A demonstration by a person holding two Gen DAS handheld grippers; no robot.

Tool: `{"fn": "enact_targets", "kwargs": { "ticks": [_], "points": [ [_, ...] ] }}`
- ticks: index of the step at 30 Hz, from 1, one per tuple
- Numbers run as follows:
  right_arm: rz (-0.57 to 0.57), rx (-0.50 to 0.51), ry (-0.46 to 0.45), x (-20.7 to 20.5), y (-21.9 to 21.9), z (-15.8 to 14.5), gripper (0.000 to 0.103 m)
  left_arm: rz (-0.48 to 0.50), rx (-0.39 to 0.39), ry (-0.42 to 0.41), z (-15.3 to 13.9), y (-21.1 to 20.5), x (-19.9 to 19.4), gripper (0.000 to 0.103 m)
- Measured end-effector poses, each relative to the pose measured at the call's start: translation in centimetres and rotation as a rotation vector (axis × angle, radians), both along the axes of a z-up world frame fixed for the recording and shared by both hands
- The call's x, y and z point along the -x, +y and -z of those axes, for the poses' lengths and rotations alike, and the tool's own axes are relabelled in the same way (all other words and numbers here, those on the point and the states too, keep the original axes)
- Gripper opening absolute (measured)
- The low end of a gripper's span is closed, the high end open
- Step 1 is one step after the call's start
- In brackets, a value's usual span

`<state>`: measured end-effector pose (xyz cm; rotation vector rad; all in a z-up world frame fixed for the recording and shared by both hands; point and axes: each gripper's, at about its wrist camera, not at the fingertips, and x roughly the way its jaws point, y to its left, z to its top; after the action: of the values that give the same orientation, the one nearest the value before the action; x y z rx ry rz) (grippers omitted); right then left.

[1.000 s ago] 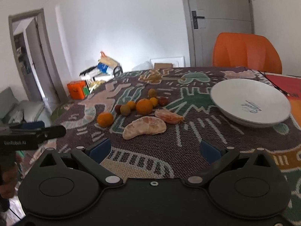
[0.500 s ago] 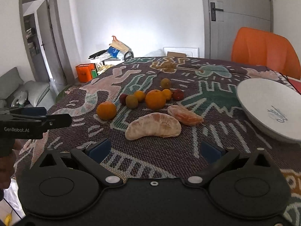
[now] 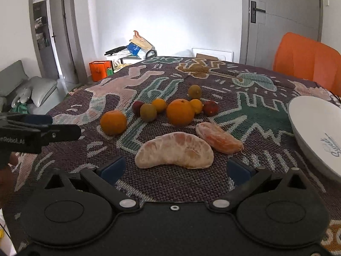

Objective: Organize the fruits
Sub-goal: 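Grasp the large peeled pomelo segment with the right gripper while the left gripper approaches an orange, then close the left gripper on the large orange while the right gripper lifts the pomelo segment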

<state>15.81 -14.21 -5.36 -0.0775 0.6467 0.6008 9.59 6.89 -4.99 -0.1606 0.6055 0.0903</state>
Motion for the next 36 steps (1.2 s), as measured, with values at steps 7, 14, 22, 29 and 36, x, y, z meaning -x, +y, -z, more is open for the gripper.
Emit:
{"fn": "enact_targets", "kwargs": {
  "ticks": [7, 14, 22, 29, 36],
  "points": [
    [-0.010, 0.018, 0.026, -1.4, 0.6, 0.6, 0.100, 0.010, 0.010, 0.013, 0.3, 0.2, -0.6, 0.101],
    [-0.032, 0.057, 0.017, -2.0, 2.0, 0.9, 0.103, 0.021, 0.017, 0.008, 0.1, 0.1, -1.2, 0.101],
    [-0.021, 0.043, 0.010, -2.1, 1.4, 0.7, 0.086, 0.044, 0.031, 0.009, 0.4, -0.5, -2.2, 0.100],
    [0.006, -0.008, 0.025, -1.9, 0.1, 0.4, 0.085, 0.079, 0.023, -0.015, 0.2, -1.6, -3.1, 0.096],
    [0.032, -0.033, 0.016, -1.3, -1.7, -0.2, 0.085, 0.094, 0.023, -0.004, 0.7, -2.5, -4.4, 0.072]
  ]
}}
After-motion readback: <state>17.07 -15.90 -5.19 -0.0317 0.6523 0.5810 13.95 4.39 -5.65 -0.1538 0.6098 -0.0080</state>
